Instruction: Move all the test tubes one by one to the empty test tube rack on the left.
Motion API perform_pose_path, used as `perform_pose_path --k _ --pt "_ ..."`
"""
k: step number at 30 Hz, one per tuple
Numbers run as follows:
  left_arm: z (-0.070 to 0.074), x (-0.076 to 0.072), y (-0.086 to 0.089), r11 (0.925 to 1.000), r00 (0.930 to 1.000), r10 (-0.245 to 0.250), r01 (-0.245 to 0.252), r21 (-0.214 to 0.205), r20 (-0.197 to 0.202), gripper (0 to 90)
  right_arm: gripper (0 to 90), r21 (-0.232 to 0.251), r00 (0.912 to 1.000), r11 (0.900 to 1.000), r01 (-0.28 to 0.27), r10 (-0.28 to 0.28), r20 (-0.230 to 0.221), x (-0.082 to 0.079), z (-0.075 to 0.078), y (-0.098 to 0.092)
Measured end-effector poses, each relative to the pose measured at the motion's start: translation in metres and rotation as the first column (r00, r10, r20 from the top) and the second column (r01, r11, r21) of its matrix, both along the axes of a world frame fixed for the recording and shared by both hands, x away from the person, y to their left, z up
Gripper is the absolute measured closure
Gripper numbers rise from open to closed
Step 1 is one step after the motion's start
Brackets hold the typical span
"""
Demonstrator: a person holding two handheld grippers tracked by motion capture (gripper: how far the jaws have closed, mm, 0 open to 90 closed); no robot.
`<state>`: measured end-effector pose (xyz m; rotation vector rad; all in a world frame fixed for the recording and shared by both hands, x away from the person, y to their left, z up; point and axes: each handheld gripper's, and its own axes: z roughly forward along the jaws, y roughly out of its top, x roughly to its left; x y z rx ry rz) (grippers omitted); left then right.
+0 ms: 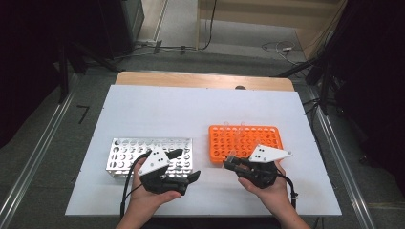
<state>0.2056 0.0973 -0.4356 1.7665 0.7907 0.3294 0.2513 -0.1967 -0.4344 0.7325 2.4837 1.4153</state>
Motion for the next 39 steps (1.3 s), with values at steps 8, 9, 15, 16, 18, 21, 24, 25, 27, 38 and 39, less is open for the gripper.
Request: perform_pose_path --k 8,9,15,16,18,21,24,25,27,38,39 --pt "-0.001 -0.002 -0.01 0.9995 0.9994 -0.032 0.032 0.002 -0.011 23.3 74.2 -0.037 0.9984 0.9979 -0.054 0.053 -0.021 -0.004 -0.01 0.016" --pt "0.0 -0.003 -0.011 0.9993 0.9992 -0.038 0.038 0.002 -0.012 26.3 74.2 -0.044 0.9976 0.9968 -0.067 0.067 -0.017 -0.005 -0.011 0.02" --pt "0.002 -0.005 -0.019 0.9975 0.9975 -0.071 0.071 -0.007 -0.005 39.9 74.2 -0.058 0.9957 0.9941 -0.092 0.091 -0.019 -0.009 -0.013 0.027" --pt "0.003 -0.005 -0.02 0.9968 0.9969 -0.079 0.079 -0.011 -0.003 42.0 74.2 -0.057 0.9954 0.9939 -0.094 0.093 -0.02 -0.009 -0.013 0.028" --pt "0.003 -0.004 -0.024 0.9949 0.9951 -0.099 0.099 -0.02 0.0 45.9 74.2 -0.062 0.995 0.9931 -0.099 0.098 -0.02 -0.01 -0.013 0.029" --pt "0.003 -0.004 -0.03 0.9938 0.9939 -0.11 0.11 -0.013 0.001 50.9 74.2 -0.074 0.9941 0.9914 -0.108 0.107 -0.013 -0.012 -0.014 0.032" --pt "0.002 -0.003 -0.034 0.994 0.994 -0.109 0.109 -0.012 -0.004 55.1 74.2 -0.087 0.993 0.9892 -0.118 0.118 -0.006 -0.015 -0.013 0.035" --pt "0.001 -0.003 -0.036 0.9939 0.9939 -0.11 0.11 -0.01 -0.006 56.1 74.2 -0.088 0.9926 0.9887 -0.121 0.121 -0.001 -0.016 -0.012 0.036" --pt "0.0 -0.003 -0.038 0.9942 0.9942 -0.107 0.107 -0.011 -0.01 58.4 74.2 -0.094 0.9915 0.9871 -0.129 0.13 0.001 -0.018 -0.012 0.037" --pt "0.0 -0.003 -0.044 0.9939 0.9939 -0.11 0.11 0.008 -0.009 70.0 74.2 -0.113 0.9887 0.9824 -0.148 0.15 0.006 -0.022 -0.011 0.041" --pt "0.0 -0.003 -0.044 0.9939 0.9939 -0.11 0.11 0.008 -0.009 70.7 74.2 -0.114 0.9887 0.9823 -0.148 0.15 0.004 -0.023 -0.011 0.041"
